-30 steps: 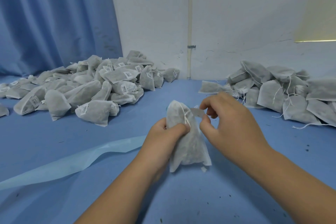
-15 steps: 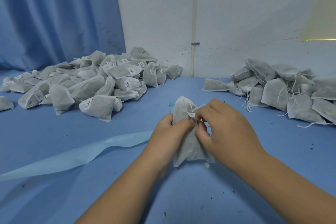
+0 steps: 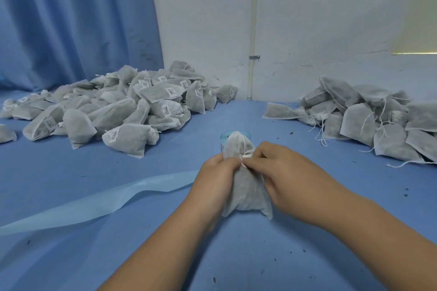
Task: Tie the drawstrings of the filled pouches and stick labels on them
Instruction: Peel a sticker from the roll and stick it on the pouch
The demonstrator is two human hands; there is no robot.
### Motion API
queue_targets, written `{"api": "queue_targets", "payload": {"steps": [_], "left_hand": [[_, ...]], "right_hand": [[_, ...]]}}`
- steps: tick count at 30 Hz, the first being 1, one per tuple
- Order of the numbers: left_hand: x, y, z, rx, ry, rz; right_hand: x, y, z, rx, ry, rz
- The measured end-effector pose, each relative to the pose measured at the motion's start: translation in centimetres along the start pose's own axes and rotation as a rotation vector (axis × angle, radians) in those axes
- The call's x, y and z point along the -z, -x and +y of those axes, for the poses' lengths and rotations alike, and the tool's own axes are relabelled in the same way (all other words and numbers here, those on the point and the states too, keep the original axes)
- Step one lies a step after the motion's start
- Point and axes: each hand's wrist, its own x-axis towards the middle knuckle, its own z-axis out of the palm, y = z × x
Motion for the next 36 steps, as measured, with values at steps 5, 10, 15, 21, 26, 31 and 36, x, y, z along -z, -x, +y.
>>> {"api": "queue_targets", "payload": {"steps": [5, 10, 15, 21, 26, 31, 36], "left_hand": [[0.3, 0.0, 0.0, -0.02, 0.028, -0.075], [0.3, 0.3, 0.0, -0.045, 0.054, -0.212], [0.5, 0.3, 0.1, -0.022, 0.038, -0.262], [0.5, 0.6, 0.4, -0.006, 0.083, -0.224], [0.6, 0.3, 0.5, 0.002, 0.189, -0.095], [0.8, 0.1, 1.0, -0.027, 0.234, 0.04], [2.2, -0.7, 2.1, -0.015, 0.503, 0.136]], "right_hand": [[0.1, -0.5, 0.2, -0.201, -0.444, 0.166], [0.5, -0.5, 0.7, -0.577, -1.003, 0.153], [0.4, -0.1, 0.7, -0.624, -1.14, 0.182], [-0.3, -0.1, 0.0, -0.626, -1.36, 0.175], [-1.1, -0.2, -1.4, -0.624, -1.451, 0.106], [-1.2, -0.9, -3.0, -0.585, -1.298, -0.059], [-0.6, -4.2, -5.8, -0.483, -1.11, -0.073]]}}
